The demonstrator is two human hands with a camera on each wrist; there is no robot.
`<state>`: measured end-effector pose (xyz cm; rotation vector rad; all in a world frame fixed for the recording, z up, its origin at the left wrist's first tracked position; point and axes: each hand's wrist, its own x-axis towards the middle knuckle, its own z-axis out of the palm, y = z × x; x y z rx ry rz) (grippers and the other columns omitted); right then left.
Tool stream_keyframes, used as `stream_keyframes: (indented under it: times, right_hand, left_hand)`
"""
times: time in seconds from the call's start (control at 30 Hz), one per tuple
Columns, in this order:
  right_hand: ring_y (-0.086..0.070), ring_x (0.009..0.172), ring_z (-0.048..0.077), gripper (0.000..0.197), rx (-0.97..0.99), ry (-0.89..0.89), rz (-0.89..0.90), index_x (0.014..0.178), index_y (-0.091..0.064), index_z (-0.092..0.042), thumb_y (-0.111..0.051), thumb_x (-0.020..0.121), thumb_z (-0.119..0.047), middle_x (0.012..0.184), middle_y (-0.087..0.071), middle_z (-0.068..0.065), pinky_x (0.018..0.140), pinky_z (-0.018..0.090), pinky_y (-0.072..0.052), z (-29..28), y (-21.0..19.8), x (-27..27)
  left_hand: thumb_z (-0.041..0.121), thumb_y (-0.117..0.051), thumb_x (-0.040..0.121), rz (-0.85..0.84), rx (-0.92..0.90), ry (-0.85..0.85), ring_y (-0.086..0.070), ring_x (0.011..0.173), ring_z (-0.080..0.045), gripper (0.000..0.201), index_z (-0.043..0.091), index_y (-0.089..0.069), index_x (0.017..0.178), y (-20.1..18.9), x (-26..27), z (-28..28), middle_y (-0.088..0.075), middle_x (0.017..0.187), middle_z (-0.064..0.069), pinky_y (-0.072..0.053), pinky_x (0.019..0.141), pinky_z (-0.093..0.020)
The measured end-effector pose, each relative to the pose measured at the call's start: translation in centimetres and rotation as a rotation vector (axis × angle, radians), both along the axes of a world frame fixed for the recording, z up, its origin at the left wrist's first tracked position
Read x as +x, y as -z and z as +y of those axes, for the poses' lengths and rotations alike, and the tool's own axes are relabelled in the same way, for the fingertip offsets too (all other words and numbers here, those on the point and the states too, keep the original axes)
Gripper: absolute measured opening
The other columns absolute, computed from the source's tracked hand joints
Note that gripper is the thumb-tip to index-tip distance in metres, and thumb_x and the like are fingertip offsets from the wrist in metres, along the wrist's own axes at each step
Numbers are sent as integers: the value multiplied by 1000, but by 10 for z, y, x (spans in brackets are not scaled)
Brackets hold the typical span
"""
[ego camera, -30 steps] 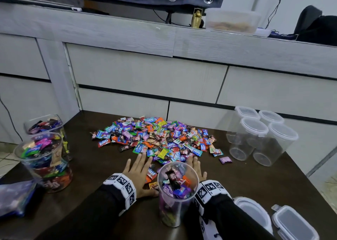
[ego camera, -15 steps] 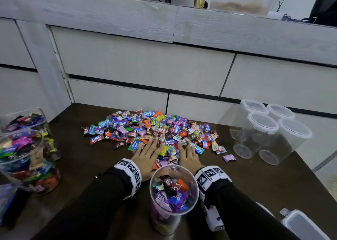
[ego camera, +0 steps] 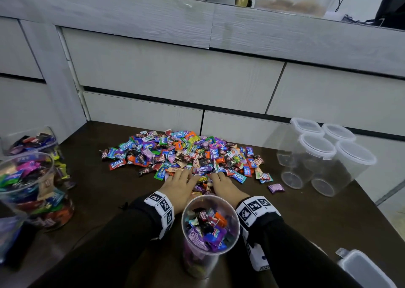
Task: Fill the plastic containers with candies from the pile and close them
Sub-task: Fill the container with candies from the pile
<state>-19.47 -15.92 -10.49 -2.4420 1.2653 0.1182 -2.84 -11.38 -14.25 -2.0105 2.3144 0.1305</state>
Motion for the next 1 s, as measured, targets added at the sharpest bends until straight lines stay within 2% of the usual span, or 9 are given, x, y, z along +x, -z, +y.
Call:
stream_keyframes:
  times: [0.1, 0.2, 0.33, 0.43, 0.53, 0.7, 0.8, 0.87, 1.0]
  right_hand:
    - [-44, 123, 34, 49, 22, 0, -46, 139, -31, -6, -52, 97, -21, 137, -36, 17, 98, 41, -38, 2, -6, -4]
    - [-46, 123, 30, 42, 4, 0, -113, 137, -35, -8, -49, 98, -19, 136, -42, 15, 100, 40, -39, 4, -11, -12]
    - [-48, 117, 27, 33, -10, 40, -234, 129, -39, -8, -47, 99, -17, 130, -46, 13, 98, 35, -39, 11, -14, -22]
    - [-50, 108, 23, 28, 4, 67, -303, 124, -41, -9, -48, 98, -15, 123, -49, 11, 89, 29, -39, 16, -17, -29]
    - [-47, 98, 16, 25, -16, 91, -349, 121, -42, -11, -49, 97, -14, 119, -49, 8, 80, 23, -33, 19, -21, -39]
    - [-50, 106, 19, 28, -40, 147, -411, 124, -42, -10, -49, 97, -13, 120, -49, 8, 89, 27, -38, 22, -36, -50]
    - [-50, 93, 16, 19, -79, 166, -473, 115, -44, -11, -50, 97, -12, 109, -52, 5, 74, 17, -39, 25, -46, -55]
    - [-48, 84, 14, 12, -113, 164, -511, 106, -41, -16, -49, 97, -13, 94, -51, -2, 62, 9, -34, 30, -55, -58]
    - [-50, 77, 14, 10, -137, 158, -607, 103, -41, -15, -49, 98, -15, 89, -53, 1, 60, 11, -35, 46, -79, -61]
  left_hand:
    - [46, -37, 102, -9, 41, 5, -27, 134, -33, 58, 14, -21, 148, -10, -4, 1, -22, 149, -15, -40, 98, -47]
    - [39, -41, 103, 17, 44, 1, -41, 128, -32, 49, 11, -28, 141, -22, -7, 4, -29, 144, -14, -46, 89, -49]
    - [47, -38, 102, 94, -20, -24, -59, 109, -30, 45, 10, -39, 128, -36, -4, 5, -46, 132, -9, -43, 71, -37]
    - [54, -40, 99, 221, -34, -101, -60, 108, -28, 55, 9, -44, 129, -42, -1, 6, -58, 122, -11, -47, 78, -37]
    - [52, -41, 100, 331, -56, -159, -62, 96, -27, 55, 8, -47, 130, -45, -2, 11, -64, 104, -11, -51, 79, -40]
    - [45, -41, 101, 364, -89, -201, -56, 75, -21, 46, 6, -49, 123, -52, -4, 16, -52, 75, 3, -45, 67, -34]
    - [47, -41, 101, 412, -155, -235, -59, 80, -24, 41, 8, -50, 112, -66, 0, 22, -51, 78, 1, -39, 64, -32]
    - [47, -41, 101, 488, -207, -261, -55, 74, -20, 46, 7, -50, 121, -80, 2, 28, -56, 81, -1, -37, 64, -31]
    - [48, -43, 100, 608, -318, -242, -56, 72, -20, 51, 3, -51, 122, -117, 0, 44, -56, 79, -1, -41, 65, -34]
